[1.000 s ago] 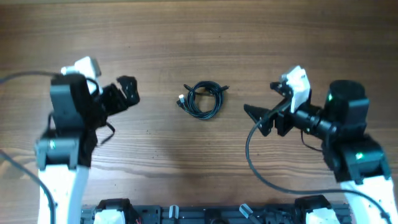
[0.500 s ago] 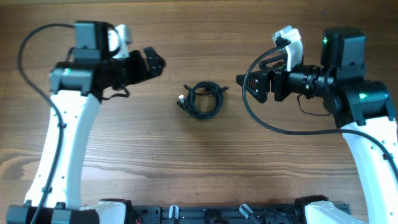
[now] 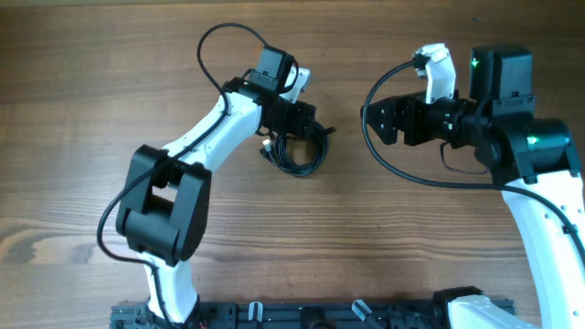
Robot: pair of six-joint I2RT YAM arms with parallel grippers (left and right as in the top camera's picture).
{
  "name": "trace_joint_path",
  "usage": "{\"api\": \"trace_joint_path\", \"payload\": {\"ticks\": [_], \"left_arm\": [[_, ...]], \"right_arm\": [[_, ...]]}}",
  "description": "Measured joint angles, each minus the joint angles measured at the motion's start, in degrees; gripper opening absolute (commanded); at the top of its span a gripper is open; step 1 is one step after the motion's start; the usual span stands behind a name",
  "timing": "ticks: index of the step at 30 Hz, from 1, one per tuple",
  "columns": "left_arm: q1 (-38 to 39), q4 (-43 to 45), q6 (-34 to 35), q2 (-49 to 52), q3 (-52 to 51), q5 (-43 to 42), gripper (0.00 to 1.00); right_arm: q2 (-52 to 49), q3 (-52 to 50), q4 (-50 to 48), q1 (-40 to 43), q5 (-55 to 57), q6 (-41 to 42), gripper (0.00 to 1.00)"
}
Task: Untangle cables
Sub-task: 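Move both grippers to the black cable bundle and grasp it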
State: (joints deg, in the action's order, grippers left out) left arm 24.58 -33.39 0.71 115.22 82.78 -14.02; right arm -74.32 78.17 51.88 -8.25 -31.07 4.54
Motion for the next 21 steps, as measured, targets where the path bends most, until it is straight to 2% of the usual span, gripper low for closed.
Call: {"api": "trace_joint_path", "payload": {"ticks": [9,10,13,14,18,21], "left_arm": [[0.0,-1.7,-4.1,1.6,0.0,3.7,0.50],[-0.1,-2.5,-4.8,2.2,0.0,3.7,0.44],[-0.1,-2.6,-6.0,4.1,0.0,3.8,0.17],[-0.1,-2.6,-6.3,4.7,0.0,3.8,0.04],[-0.2,-3.2,-4.6,5.2,0.2,3.8,0.04],[-1.9,-6.2,4.6,5.0,1.0,4.2,0.04]], "right_arm": [[0.0,0.0,0.0,0.0,1.0,0.0,0.90],[0.0,0.0,0.0,0.0,1.4,0.2,0.90],[0.0,0.0,-0.2,0.0,2.9,1.0,0.90],[0.0,0.0,-0.2,0.0,3.1,1.5,0.90],[-0.7,0.0,-0.4,0.0,3.3,4.2,0.90],[-1.1,0.0,-0.5,0.0,3.3,5.1,0.89]]}}
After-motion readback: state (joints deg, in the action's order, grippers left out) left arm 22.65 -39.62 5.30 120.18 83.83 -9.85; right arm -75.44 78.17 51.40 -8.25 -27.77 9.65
